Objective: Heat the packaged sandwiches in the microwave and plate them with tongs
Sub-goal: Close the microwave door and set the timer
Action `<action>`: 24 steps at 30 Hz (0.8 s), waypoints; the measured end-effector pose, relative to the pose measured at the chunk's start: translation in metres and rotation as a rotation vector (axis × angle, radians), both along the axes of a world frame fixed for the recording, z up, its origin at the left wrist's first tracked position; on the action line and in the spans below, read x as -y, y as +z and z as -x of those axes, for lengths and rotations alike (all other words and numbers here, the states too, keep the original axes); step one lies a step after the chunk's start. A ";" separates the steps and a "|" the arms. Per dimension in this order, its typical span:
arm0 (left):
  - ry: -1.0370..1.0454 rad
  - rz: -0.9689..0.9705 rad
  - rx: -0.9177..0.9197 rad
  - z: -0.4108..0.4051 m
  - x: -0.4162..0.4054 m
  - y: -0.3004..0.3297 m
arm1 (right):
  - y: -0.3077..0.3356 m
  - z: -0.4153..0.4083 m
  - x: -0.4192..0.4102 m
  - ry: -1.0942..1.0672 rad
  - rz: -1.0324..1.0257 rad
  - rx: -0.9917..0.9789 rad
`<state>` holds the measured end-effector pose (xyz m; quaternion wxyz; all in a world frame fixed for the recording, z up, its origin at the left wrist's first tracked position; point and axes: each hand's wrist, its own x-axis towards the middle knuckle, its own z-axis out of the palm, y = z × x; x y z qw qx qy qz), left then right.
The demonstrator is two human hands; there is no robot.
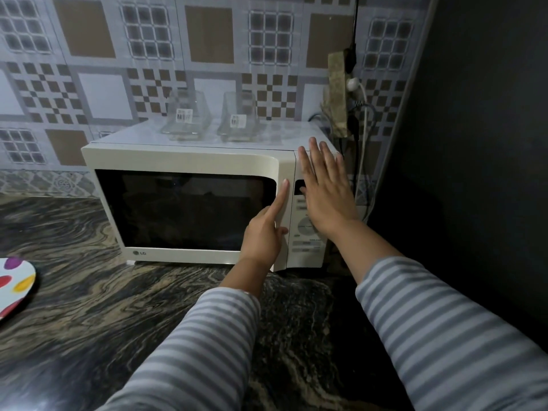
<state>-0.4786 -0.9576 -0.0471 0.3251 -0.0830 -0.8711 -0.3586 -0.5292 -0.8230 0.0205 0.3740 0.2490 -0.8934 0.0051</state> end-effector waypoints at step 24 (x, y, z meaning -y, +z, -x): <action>0.450 0.347 0.279 -0.070 0.069 0.107 | 0.053 -0.088 0.044 0.100 0.117 0.379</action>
